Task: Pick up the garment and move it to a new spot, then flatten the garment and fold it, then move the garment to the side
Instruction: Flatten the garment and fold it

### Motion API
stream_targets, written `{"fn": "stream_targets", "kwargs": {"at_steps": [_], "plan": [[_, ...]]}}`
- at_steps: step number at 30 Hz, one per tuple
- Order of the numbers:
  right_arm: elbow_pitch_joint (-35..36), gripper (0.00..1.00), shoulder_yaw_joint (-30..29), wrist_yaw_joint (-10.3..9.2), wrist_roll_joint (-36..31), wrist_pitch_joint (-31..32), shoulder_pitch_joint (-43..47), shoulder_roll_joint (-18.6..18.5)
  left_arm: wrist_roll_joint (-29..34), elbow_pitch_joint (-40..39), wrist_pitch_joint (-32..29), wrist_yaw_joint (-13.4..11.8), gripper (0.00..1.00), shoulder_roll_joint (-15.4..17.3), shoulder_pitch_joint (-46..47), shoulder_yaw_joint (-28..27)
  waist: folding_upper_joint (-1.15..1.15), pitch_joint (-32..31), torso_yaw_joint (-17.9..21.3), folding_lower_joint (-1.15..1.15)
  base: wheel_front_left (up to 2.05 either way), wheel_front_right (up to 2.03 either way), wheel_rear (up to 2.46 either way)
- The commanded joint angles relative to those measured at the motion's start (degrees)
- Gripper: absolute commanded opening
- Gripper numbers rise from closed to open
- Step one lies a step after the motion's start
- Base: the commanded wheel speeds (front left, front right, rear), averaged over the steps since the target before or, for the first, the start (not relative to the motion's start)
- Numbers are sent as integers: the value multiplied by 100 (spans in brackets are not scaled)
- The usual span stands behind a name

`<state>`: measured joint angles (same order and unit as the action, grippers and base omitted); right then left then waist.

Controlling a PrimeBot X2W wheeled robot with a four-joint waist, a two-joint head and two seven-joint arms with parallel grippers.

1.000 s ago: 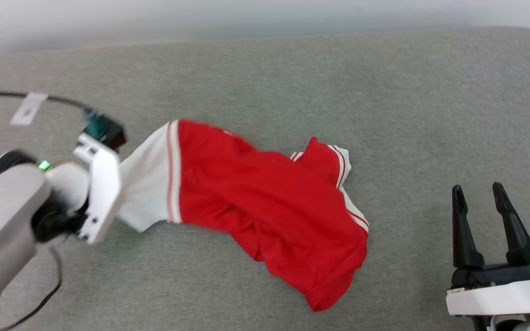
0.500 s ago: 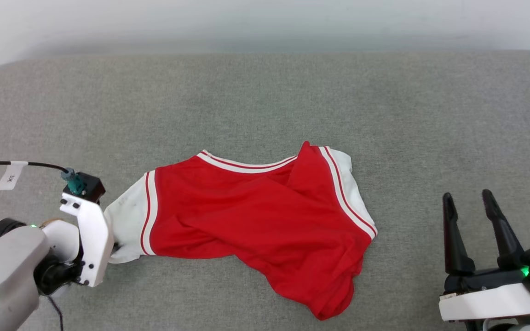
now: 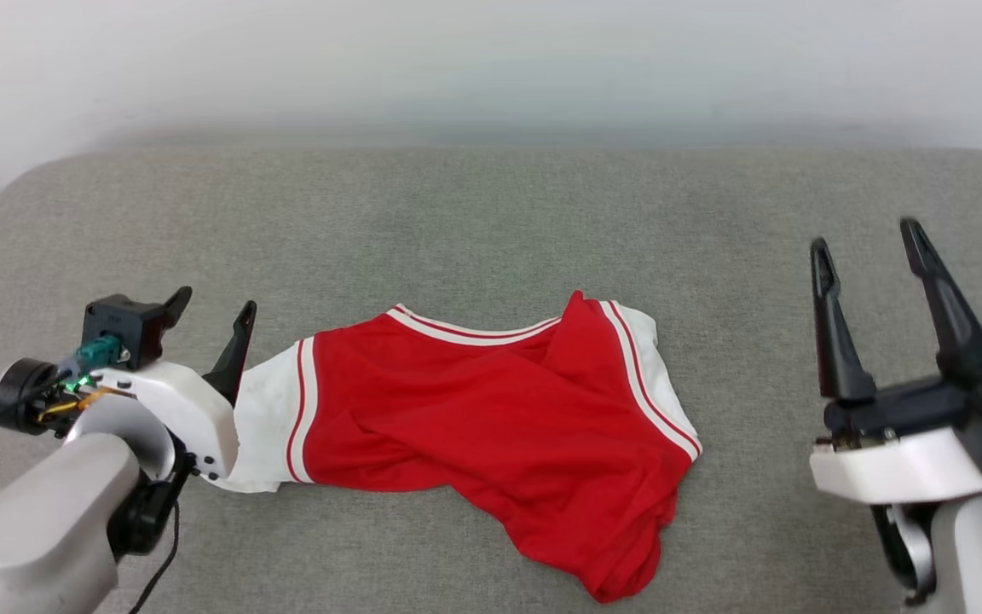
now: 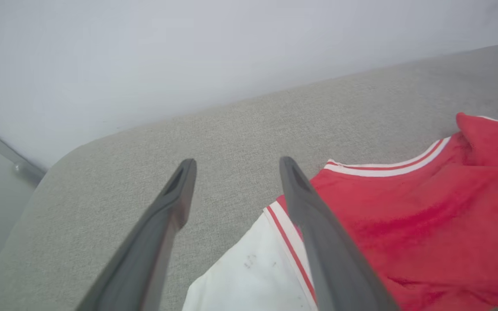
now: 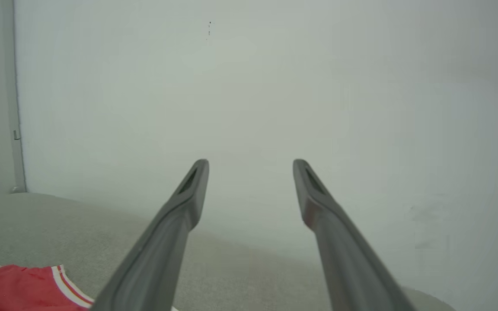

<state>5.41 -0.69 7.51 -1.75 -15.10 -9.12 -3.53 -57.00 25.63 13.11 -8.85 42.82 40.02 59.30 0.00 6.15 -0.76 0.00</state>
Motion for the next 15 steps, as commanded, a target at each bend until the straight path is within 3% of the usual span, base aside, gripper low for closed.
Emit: {"fn": "stream_targets", "kwargs": {"at_steps": [1, 2, 7, 15], "plan": [[-94, 100, 121, -4, -122, -9, -258, -230, 68, -160, 135, -232, 100, -39, -200, -178, 0, -38, -44, 0, 0, 0, 0], [-331, 100, 326, -4, -164, -9, -677, -578, 372, -621, 211, -717, 100, -137, -465, -668, 0, -58, -92, 0, 0, 0, 0], [-1121, 100, 1015, -4, -32, 225, -1372, -1283, 1282, -1617, 206, -1497, 100, -383, -1412, -1870, 0, -60, -124, 0, 0, 0, 0], [-1753, 100, 2555, -5, 1158, 2203, -2475, -2238, 2739, -2634, 209, -1726, 100, -1206, -2756, -3372, 0, 77, -205, 0, 0, 0, 0]]}}
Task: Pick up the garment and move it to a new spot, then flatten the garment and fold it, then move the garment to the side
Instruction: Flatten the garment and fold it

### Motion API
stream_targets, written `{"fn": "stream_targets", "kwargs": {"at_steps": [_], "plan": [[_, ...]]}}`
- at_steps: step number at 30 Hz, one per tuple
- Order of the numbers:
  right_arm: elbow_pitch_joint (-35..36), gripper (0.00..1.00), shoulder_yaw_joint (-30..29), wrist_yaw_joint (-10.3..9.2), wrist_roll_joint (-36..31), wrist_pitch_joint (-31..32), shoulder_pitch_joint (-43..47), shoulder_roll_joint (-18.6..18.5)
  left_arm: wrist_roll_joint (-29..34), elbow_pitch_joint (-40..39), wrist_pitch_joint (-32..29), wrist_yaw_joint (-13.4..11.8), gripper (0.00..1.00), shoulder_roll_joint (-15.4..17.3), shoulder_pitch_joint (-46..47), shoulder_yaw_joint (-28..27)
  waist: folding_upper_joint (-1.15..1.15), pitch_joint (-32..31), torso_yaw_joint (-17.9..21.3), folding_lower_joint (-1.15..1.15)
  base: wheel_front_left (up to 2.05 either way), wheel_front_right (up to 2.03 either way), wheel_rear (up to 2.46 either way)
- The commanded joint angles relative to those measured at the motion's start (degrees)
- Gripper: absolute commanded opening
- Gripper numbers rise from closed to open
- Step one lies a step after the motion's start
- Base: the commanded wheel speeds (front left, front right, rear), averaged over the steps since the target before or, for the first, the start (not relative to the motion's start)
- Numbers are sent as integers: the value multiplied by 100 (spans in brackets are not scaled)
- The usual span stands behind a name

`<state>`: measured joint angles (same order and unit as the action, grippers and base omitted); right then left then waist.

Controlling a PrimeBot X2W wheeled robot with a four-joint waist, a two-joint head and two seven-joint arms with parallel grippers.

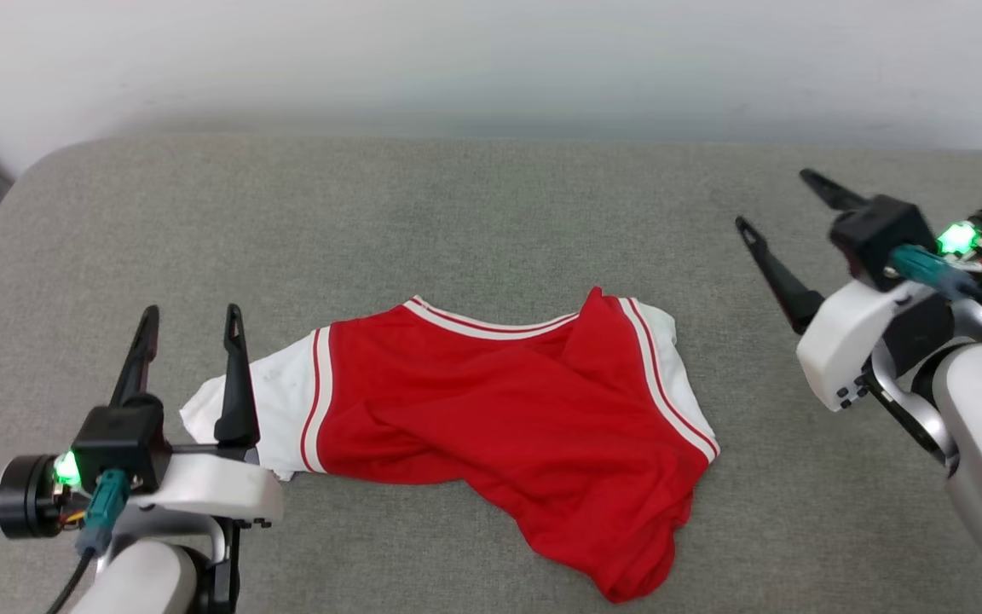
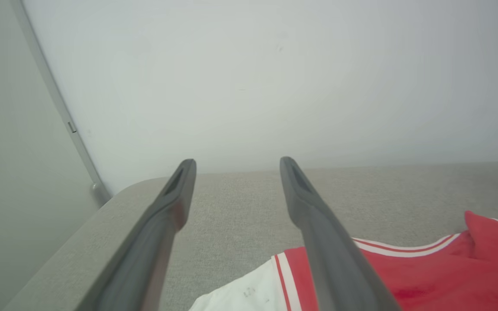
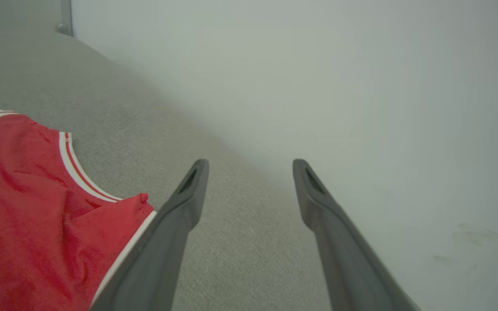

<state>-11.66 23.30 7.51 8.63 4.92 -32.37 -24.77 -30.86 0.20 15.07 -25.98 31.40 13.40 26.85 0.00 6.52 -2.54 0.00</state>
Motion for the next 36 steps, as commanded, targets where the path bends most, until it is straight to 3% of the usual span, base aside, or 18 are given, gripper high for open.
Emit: {"fn": "stream_targets", "kwargs": {"at_steps": [1, 7, 13, 17, 22, 26, 27, 28, 29, 36], "plan": [[-83, 100, 412, -5, 284, 480, -280, -264, 273, -160, 13, 31, 100, -187, -229, -256, 0, 73, -46, 0, 0, 0, 0], [-232, 100, 2016, -5, 1750, 2295, -1001, -1001, 949, -393, 13, 371, 100, -903, -730, -999, 0, 268, -193, 0, 0, 0, 0], [-357, 100, 3045, -5, 3095, 3673, -1575, -1268, 1454, -395, 13, 896, 100, -1530, -890, -1452, 0, 551, -387, 0, 0, 0, 0], [-729, 100, 3347, -5, 3531, 3934, -1804, -1131, 1732, -354, 13, 1213, 100, -1865, -823, -1684, 0, 780, -514, 0, 0, 0, 0], [-1388, 100, 3642, -4, 3658, 3777, -1824, -801, 2000, -336, 13, 1561, 100, -2199, -649, -1966, 0, 1040, -636, 0, 0, 0, 0], [-1851, 100, 4202, -3, 3685, 3656, -1511, -568, 2194, -288, 13, 1788, 100, -2386, -560, -2148, 0, 1133, -675, 0, 0, 0, 0], [-1936, 80, 4311, -1, 3729, 3585, -1458, -520, 2236, -283, 13, 1835, 100, -2420, -546, -2187, 0, 1138, -667, 0, 0, 0, 0], [-1989, 21, 4399, -1, 3743, 3468, -1438, -480, 2278, -280, 13, 1873, 100, -2450, -540, -2231, 0, 1135, -652, 0, 0, 0, 0], [-2038, 0, 4483, -2, 3752, 3355, -1445, -473, 2311, -271, 13, 1908, 100, -2476, -545, -2286, 0, 1113, -630, 0, 0, 0, 0], [-1808, 0, 4721, -8, 3569, 2446, -2007, -905, 2470, -170, 13, 2083, 100, -2590, -763, -2512, 0, 795, -429, 0, 0, 0, 0]]}}
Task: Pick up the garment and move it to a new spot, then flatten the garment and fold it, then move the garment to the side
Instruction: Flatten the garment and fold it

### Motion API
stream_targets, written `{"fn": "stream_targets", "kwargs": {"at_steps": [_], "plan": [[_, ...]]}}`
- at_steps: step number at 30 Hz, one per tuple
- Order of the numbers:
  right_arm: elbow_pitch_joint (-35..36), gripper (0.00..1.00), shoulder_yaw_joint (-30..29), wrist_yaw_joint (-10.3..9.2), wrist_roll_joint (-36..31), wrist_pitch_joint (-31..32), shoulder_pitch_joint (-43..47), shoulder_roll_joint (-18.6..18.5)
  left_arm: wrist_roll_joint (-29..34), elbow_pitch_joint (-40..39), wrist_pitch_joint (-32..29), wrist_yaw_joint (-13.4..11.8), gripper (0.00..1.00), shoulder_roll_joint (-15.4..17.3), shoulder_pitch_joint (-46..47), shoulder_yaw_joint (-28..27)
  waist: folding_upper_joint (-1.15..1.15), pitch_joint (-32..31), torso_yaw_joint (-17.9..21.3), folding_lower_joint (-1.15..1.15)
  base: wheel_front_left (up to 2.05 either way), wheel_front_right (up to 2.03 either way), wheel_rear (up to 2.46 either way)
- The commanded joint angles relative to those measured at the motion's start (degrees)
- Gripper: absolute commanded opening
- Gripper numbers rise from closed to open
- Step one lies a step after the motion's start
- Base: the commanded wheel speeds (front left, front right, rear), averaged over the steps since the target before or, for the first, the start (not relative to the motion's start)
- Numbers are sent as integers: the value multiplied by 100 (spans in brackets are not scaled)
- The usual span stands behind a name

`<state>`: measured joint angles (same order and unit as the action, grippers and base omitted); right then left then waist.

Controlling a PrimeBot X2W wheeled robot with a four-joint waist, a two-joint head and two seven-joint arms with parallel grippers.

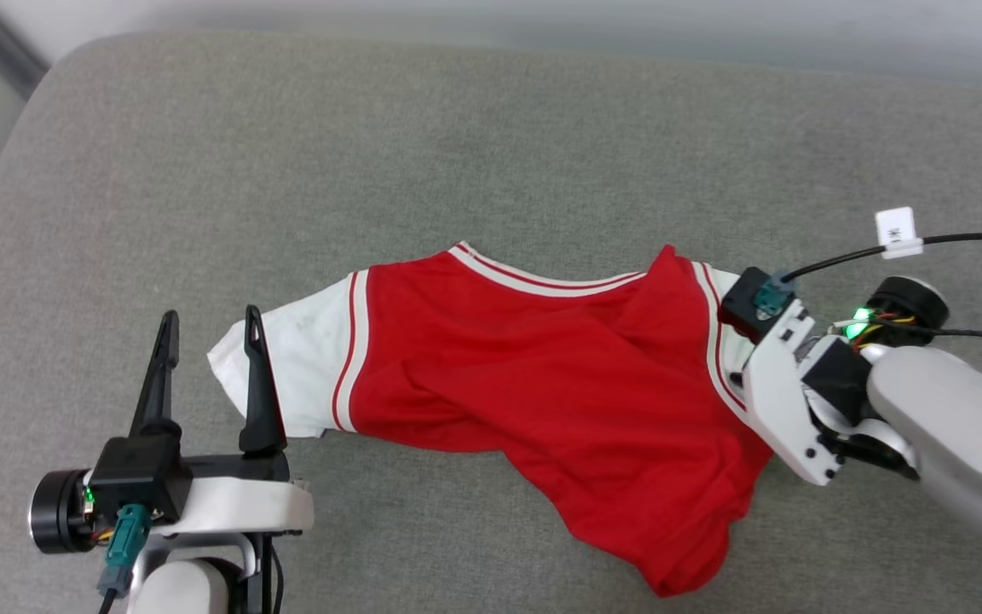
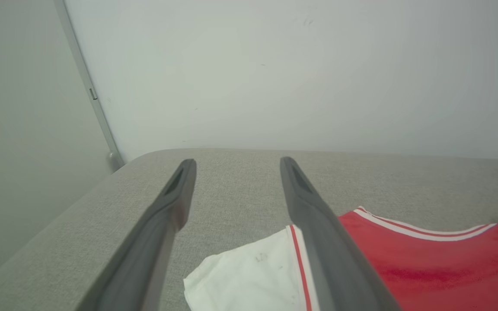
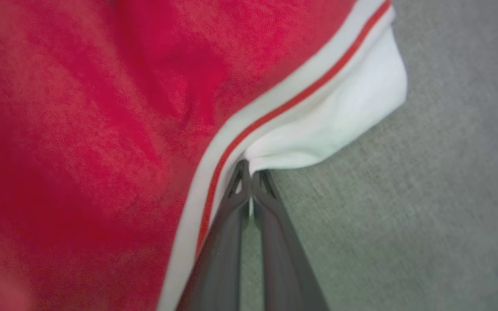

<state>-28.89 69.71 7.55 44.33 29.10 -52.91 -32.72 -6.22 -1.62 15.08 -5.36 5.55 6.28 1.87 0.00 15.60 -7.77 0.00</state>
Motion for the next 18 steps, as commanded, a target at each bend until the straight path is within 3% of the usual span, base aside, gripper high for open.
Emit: {"fn": "stream_targets", "kwargs": {"at_steps": [1, 7, 13, 18], "plan": [[8, 0, 64, -12, 39, -102, -36, -207, 33, 20, 12, 34, 100, -22, -86, -35, 0, -181, 131, 0, 0, 0, 0], [648, 0, -13, -10, -16, -692, -218, -890, 148, 45, 12, 166, 100, -104, -297, -136, 0, -498, 364, 0, 0, 0, 0], [1092, 0, -418, -11, 104, -780, 207, -1649, 218, 49, 12, 268, 100, -153, -392, -177, 0, -595, 522, 0, 0, 0, 0], [906, 0, -813, -10, 407, -714, 1055, -1879, 254, 81, 13, 305, 100, -176, -416, -209, 0, -569, 578, 0, 0, 0, 0]]}}
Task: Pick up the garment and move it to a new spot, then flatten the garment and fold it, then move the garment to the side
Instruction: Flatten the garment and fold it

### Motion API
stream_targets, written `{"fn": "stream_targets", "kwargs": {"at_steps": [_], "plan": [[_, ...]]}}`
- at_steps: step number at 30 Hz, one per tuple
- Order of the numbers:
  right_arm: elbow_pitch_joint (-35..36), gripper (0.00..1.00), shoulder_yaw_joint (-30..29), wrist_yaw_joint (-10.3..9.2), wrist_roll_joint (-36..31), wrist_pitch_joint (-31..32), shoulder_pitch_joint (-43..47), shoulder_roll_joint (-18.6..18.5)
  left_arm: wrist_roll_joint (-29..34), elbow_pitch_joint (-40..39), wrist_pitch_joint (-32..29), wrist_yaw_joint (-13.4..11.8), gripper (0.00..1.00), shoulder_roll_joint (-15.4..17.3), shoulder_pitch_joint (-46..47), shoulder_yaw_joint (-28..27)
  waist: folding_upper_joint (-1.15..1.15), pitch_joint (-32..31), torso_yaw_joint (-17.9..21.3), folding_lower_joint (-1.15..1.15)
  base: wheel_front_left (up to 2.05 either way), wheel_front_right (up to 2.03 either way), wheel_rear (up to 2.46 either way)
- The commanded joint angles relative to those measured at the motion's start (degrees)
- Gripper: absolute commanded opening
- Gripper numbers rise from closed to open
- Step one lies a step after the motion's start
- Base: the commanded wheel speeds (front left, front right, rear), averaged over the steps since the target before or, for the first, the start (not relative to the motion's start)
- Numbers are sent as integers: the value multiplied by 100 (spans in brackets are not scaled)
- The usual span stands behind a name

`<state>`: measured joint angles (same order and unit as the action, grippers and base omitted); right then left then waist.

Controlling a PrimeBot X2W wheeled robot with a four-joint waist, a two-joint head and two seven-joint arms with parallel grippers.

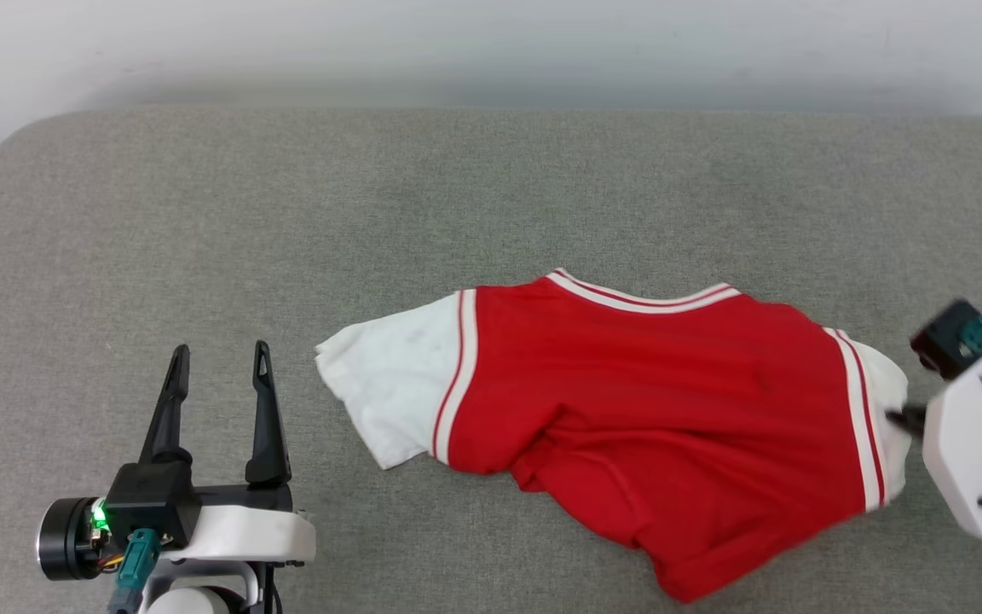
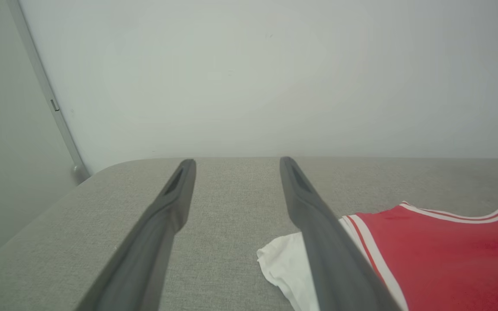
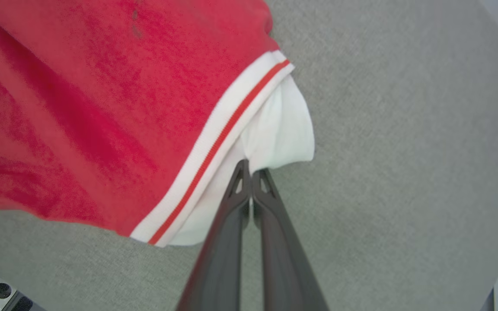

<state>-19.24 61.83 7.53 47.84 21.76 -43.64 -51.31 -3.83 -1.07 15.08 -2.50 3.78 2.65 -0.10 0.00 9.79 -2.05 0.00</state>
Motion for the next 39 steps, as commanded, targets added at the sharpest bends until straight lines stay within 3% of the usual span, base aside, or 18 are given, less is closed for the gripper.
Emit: {"fn": "stream_targets", "kwargs": {"at_steps": [1, 6, 10, 11, 12, 17, 24, 29, 33, 39], "plan": [[-168, 0, -108, -8, 188, 26, 343, 23, 22, 37, 13, 39, 100, -4, -53, -10, 0, 27, 12, 0, 0, 0, 0], [-808, 0, -244, -7, 325, 23, 1149, 293, 76, 141, 13, 92, 100, -14, 1, -11, 0, 41, 15, 0, 0, 0, 0], [-1015, 0, -468, -6, 299, -398, 1368, 496, 121, 269, 13, 147, 100, 19, -1, -53, 0, -75, 64, 0, 0, 0, 0], [-1047, 37, -584, -6, 237, -557, 1344, 506, 134, 298, 13, 165, 100, 26, -15, -62, 0, -118, 86, 0, 0, 0, 0], [-1081, 100, -682, -8, 172, -693, 1332, 509, 152, 331, 13, 187, 100, 35, -33, -59, 0, -154, 102, 0, 0, 0, 0], [-1134, 100, -1297, -8, -233, -1562, 1360, 533, 178, 592, 13, 261, 100, 134, 28, -110, 0, -367, 230, 0, 0, 0, 0], [-1297, 100, -2926, -7, -1402, -3272, 1528, 1027, 219, 1012, 13, 470, 100, 464, 388, -138, 0, -471, 465, 0, 0, 0, 0], [-798, 100, -4519, -7, -2654, -3682, 1947, 1838, 323, 1496, -28, 643, 100, 792, 865, -49, 0, -464, 618, 0, 0, 0, 0], [479, 100, -5765, -7, -3661, -3691, 2630, 2761, 273, 1853, -270, 786, 100, 1009, 1427, 65, 0, -398, 691, 0, 0, 0, 0], [1930, 100, -6444, -7, -4365, -3693, 3626, 3815, 131, 2221, -812, 939, 100, 1308, 2314, 333, 0, -277, 752, 0, 0, 0, 0]]}}
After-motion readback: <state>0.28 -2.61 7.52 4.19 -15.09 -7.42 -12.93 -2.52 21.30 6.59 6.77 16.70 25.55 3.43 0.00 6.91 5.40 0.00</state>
